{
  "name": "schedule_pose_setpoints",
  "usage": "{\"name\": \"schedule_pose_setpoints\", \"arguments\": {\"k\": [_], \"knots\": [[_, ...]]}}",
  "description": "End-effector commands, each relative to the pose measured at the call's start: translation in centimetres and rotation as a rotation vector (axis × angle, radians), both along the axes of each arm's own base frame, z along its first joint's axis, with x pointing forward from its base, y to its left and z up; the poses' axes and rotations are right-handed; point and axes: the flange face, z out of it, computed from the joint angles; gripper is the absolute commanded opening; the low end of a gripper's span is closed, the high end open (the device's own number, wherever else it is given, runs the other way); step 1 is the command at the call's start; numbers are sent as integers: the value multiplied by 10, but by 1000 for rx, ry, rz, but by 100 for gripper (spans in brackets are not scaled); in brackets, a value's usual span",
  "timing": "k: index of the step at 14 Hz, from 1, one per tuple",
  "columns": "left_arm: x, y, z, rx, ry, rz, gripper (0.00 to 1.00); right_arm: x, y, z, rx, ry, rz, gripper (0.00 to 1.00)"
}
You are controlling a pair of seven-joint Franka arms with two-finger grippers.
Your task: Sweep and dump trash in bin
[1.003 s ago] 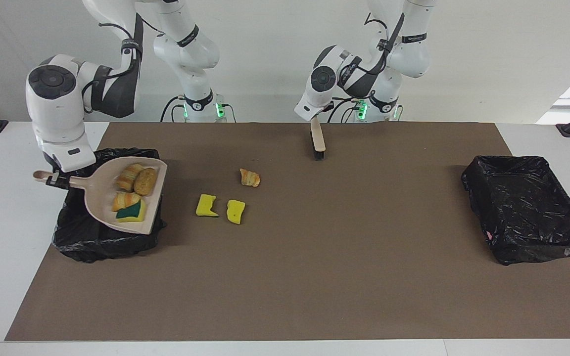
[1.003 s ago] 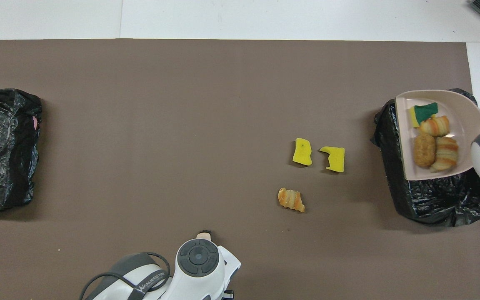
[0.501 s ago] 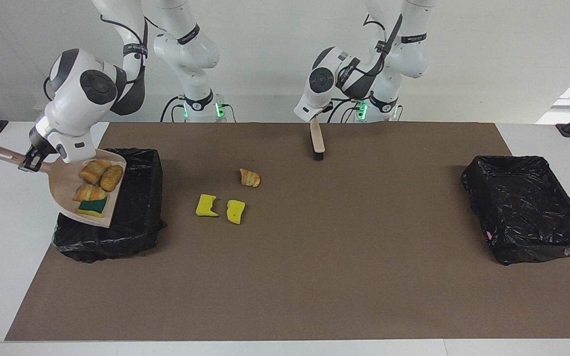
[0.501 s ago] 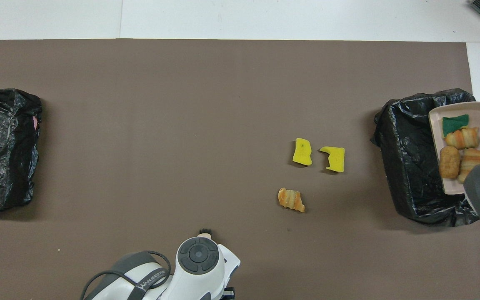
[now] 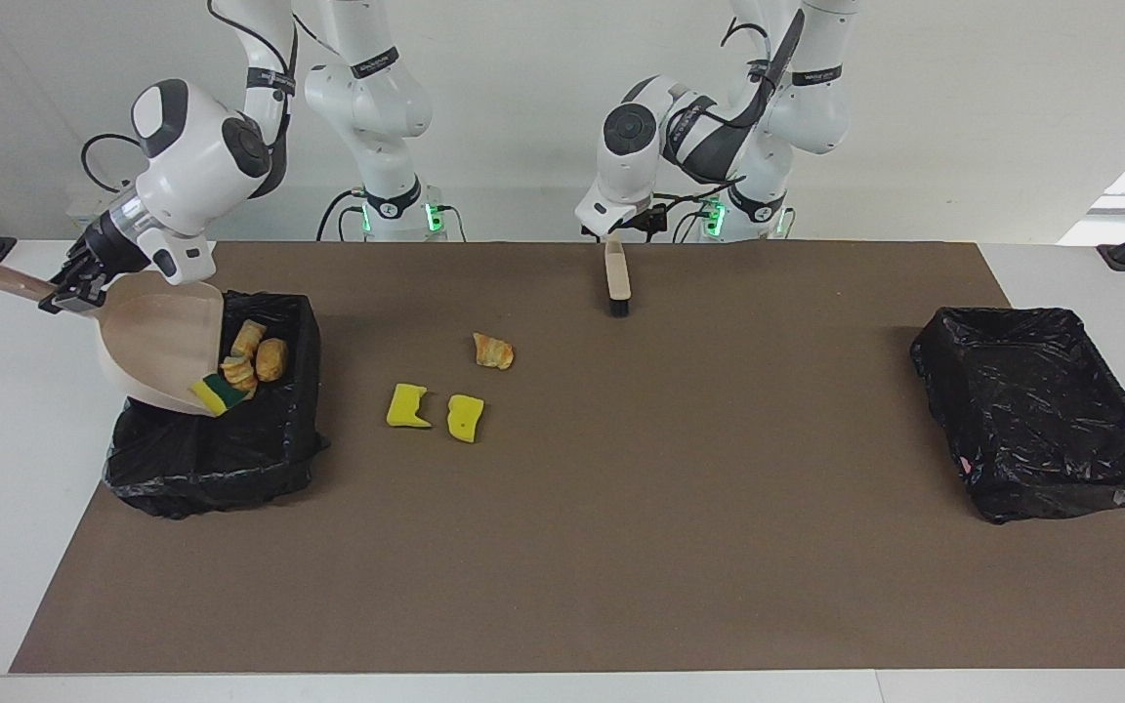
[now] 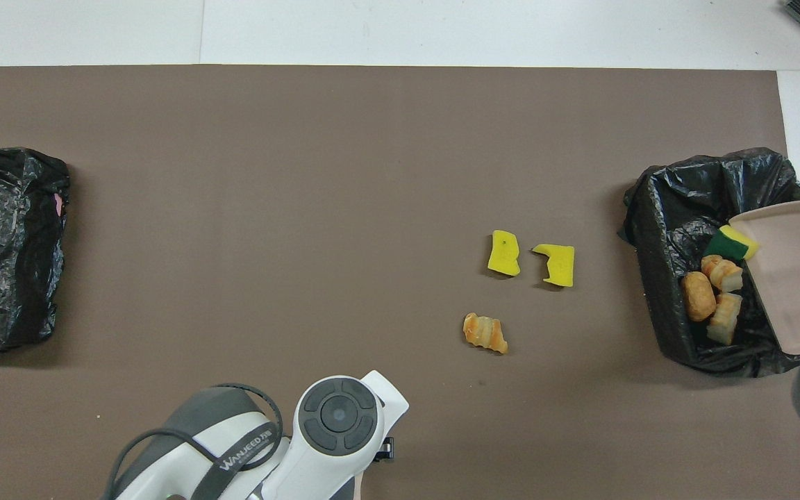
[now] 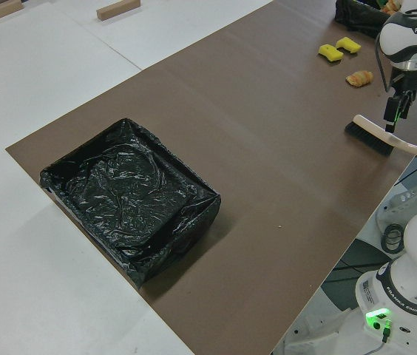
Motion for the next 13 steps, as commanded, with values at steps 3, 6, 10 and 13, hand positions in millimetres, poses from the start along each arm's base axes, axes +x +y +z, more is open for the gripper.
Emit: {"name": "schedule_pose_setpoints", "arguments": {"k": [3, 6, 10, 13], "knots": [[99, 43, 102, -99, -127, 20, 100, -5, 9, 29, -47, -56, 38, 0], [140, 74, 160, -101, -229, -9, 100, 4, 19, 37, 65, -108, -1, 0], [176, 137, 222, -147, -294, -65, 100, 18, 73, 20, 341, -138, -48, 0], [192, 198, 266, -131, -331, -126, 100, 25, 94, 10, 586, -183, -158, 0]]}}
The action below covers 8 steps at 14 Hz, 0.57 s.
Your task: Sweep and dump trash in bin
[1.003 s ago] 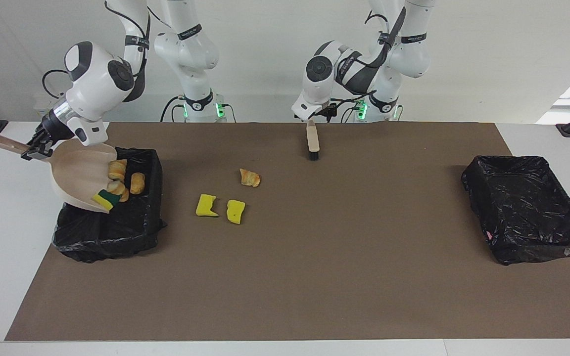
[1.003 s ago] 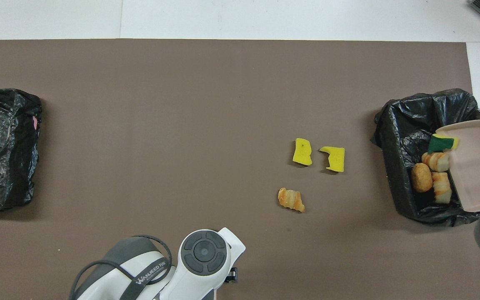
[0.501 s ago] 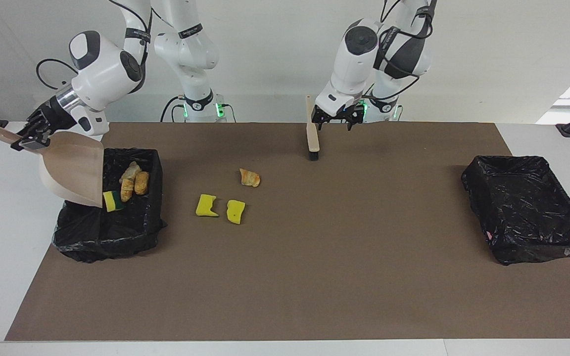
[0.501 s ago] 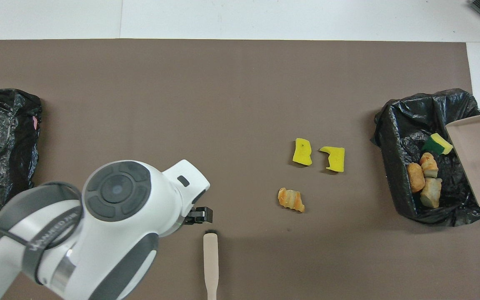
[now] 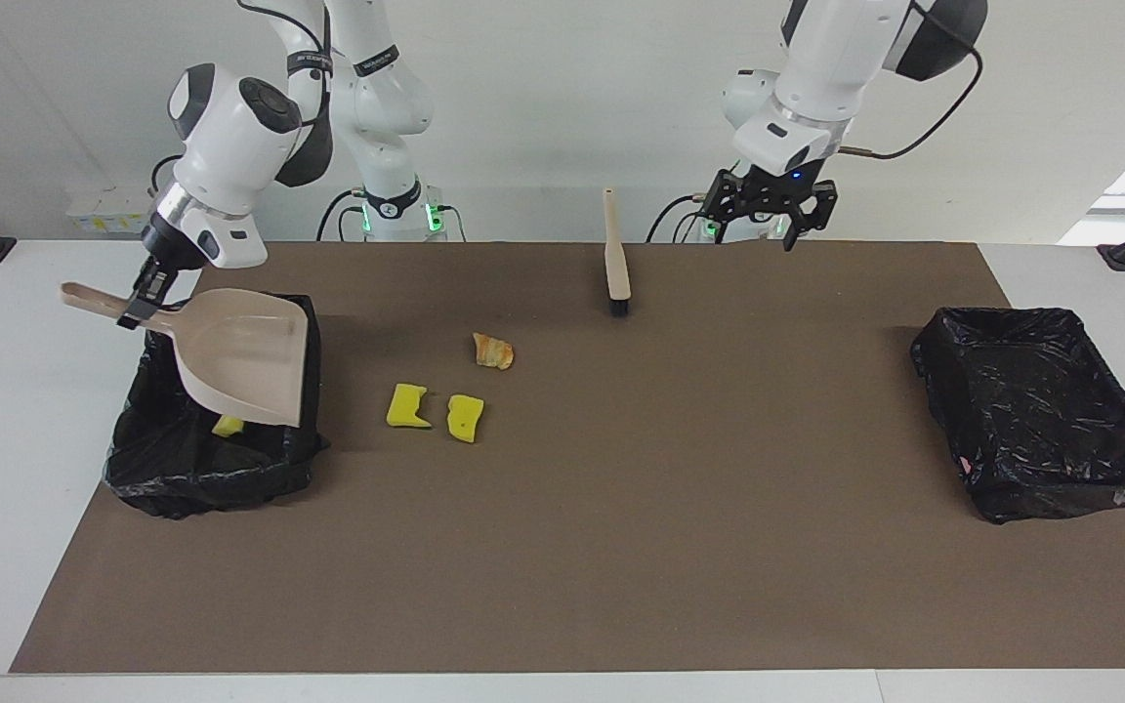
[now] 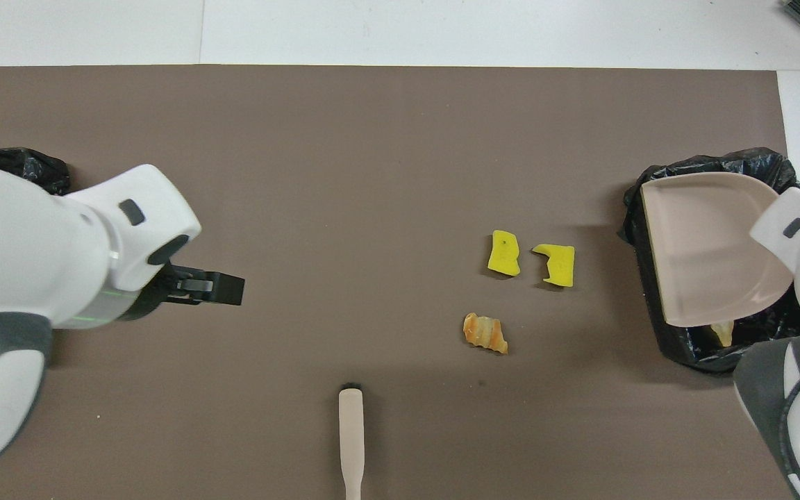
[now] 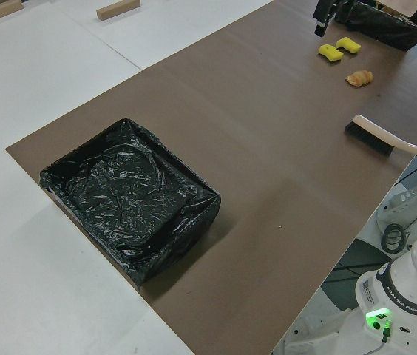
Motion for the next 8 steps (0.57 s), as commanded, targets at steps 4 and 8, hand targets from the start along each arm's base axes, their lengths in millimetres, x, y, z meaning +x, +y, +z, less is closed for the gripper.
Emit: {"name": "schedule_pose_setpoints", "arguments": {"k": [4, 8], "knots": [[24, 99, 43, 23, -27, 35, 100, 7, 43, -11, 436, -96, -399, 0], [27, 146, 58, 18, -28, 86, 100, 12, 120, -27, 559, -182, -934, 0]]}}
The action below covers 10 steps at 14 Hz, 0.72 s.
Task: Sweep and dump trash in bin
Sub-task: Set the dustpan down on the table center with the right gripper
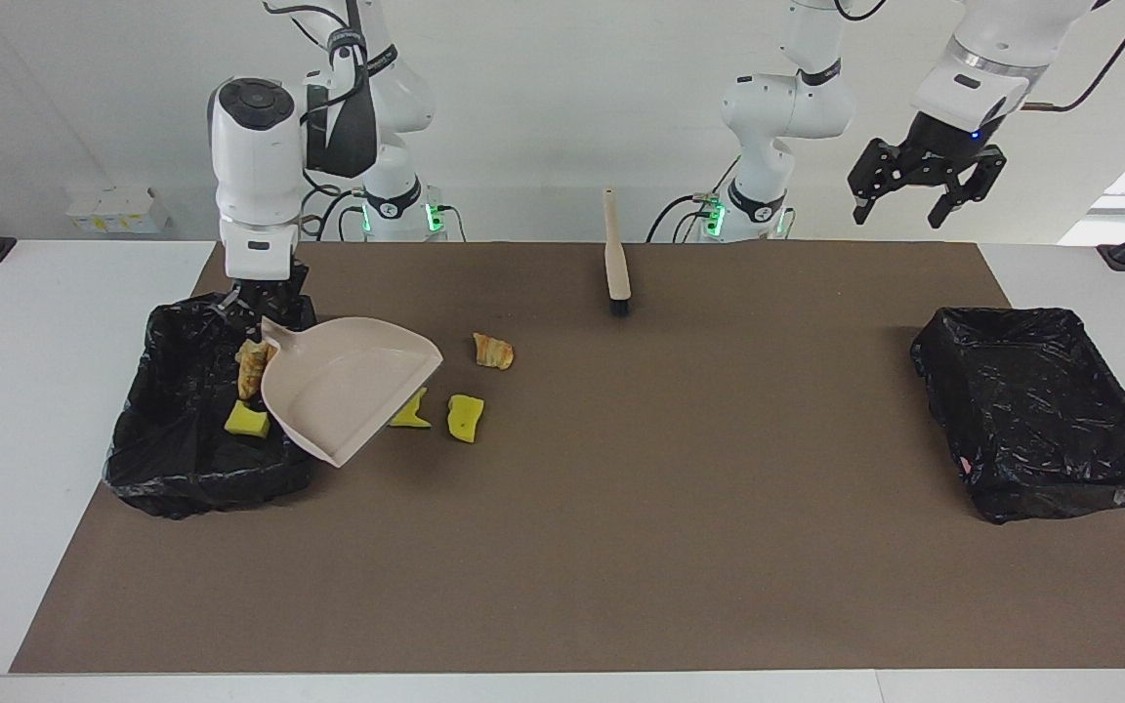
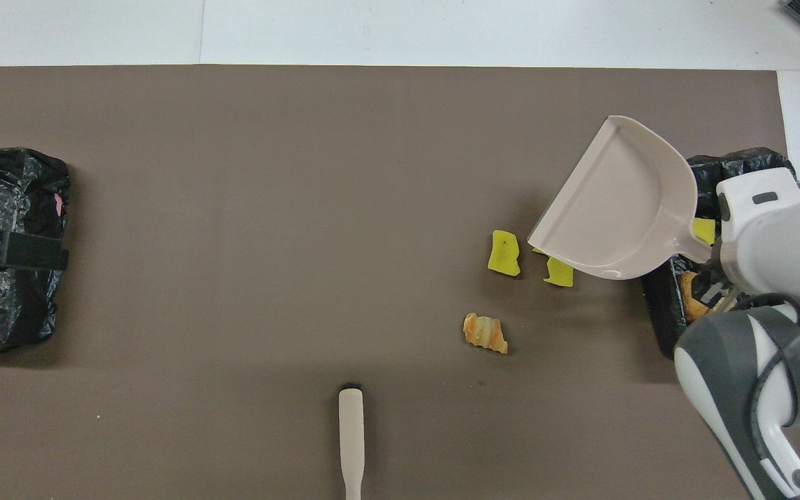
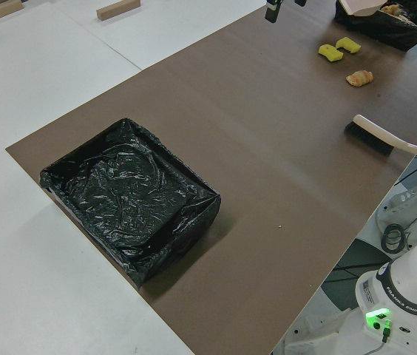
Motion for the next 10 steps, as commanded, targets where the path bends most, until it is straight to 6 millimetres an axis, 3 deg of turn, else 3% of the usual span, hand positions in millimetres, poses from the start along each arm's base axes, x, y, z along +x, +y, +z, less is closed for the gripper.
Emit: {"name": "schedule_pose_setpoints", "arguments": {"k": [1, 4, 7, 8, 10], "knots": [[5, 23, 12, 6, 1, 2, 100, 8, 54, -12, 52, -18, -242, 0], [6, 39, 17, -29, 16, 31, 100, 4, 132, -33, 106, -14, -359, 0], [23, 44, 24, -25, 14, 43, 100, 9, 170, -21, 214, -1, -514, 0], [25, 48, 23, -24, 17, 50, 100, 6, 203, -22, 224, 23, -538, 0], [25, 49, 23, -21, 18, 49, 100, 6, 282, -50, 200, 22, -701, 0]]}}
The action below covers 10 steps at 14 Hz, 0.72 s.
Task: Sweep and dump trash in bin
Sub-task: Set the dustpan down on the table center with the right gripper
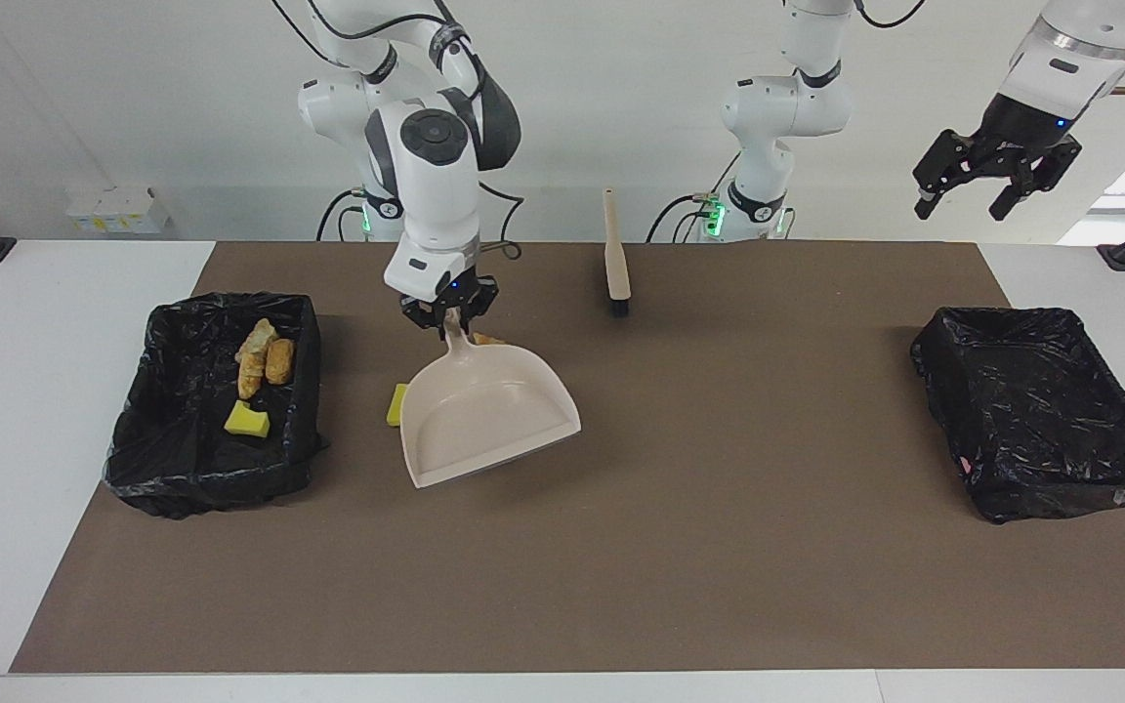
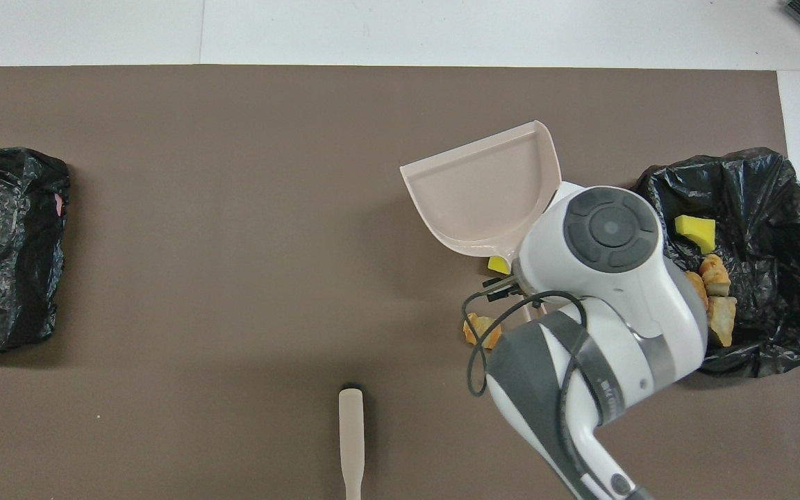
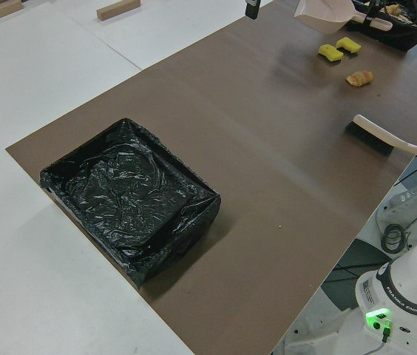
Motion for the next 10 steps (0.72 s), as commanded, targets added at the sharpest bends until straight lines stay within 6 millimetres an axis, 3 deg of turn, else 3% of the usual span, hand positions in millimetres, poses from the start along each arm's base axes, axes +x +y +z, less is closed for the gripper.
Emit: {"name": "schedule_pose_setpoints", "arguments": {"k": [1, 4, 6, 8, 9, 10], "knots": [[4, 4, 5, -7, 17, -7, 100, 13, 89, -41, -14, 49, -192, 0], [2, 2, 4, -5, 34, -12, 100, 13, 157, -83, 9, 94, -284, 0], [-1, 2, 8, -5, 22, -28, 100, 10, 178, -111, -15, 117, -252, 0], [-6, 3, 12, -1, 12, -32, 100, 0, 197, -121, -7, 123, -255, 0], [-8, 1, 15, 0, 4, -36, 100, 1, 199, -119, -5, 122, -284, 12], [-9, -2, 15, -1, 8, -38, 100, 1, 199, -117, -10, 114, -282, 99]]}}
